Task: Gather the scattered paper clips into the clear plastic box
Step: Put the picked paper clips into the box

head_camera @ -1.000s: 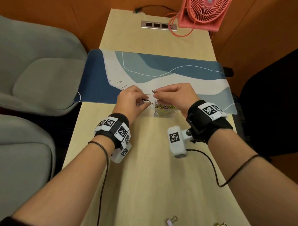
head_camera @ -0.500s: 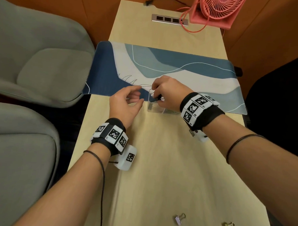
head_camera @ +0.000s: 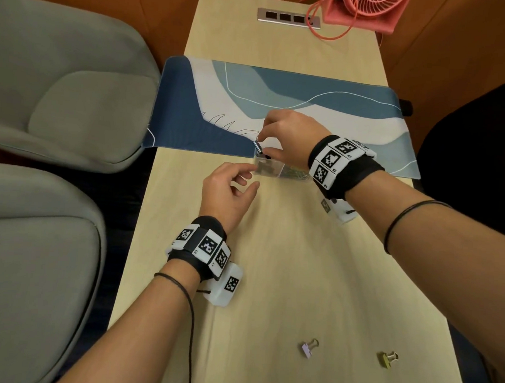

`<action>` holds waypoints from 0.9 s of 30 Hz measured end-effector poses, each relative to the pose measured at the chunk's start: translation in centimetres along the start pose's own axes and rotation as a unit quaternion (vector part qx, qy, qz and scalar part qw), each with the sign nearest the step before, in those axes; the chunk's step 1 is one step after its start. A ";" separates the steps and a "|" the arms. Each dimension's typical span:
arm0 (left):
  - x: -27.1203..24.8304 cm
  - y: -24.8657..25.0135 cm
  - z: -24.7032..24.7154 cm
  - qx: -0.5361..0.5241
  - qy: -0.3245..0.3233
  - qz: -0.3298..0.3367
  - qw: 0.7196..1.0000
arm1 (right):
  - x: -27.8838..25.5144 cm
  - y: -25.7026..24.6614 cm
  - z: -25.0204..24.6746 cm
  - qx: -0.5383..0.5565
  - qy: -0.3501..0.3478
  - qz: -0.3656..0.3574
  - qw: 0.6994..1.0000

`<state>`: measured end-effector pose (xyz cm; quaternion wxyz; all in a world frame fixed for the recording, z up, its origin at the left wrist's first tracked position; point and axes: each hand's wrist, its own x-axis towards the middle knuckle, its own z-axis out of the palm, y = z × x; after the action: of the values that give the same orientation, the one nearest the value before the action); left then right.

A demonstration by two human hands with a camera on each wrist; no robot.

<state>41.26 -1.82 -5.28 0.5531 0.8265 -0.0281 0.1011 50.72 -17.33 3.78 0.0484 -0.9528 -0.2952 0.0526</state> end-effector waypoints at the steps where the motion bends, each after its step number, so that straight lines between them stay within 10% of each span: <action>1: -0.3 -0.1 0.0 0.006 0.000 -0.003 1.000 | -0.1 0.0 0.0 -0.003 0.002 0.008 1.000; 7: -2.4 0.1 -0.8 0.048 -0.033 -0.024 0.998 | -1.9 0.0 -0.9 0.000 0.004 0.067 0.998; 17: -14.6 5.4 3.0 0.200 -0.466 0.005 0.862 | -22.1 -1.7 2.4 0.110 -0.126 0.258 0.952; 27: -21.7 8.4 5.8 0.248 -0.406 0.025 0.879 | -37.9 -4.9 8.8 0.125 -0.161 0.418 0.885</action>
<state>19.49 -11.79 -4.05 0.2675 0.9041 -0.2453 -0.2256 15.72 -34.27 -1.59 0.0922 -0.9524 0.1355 0.2570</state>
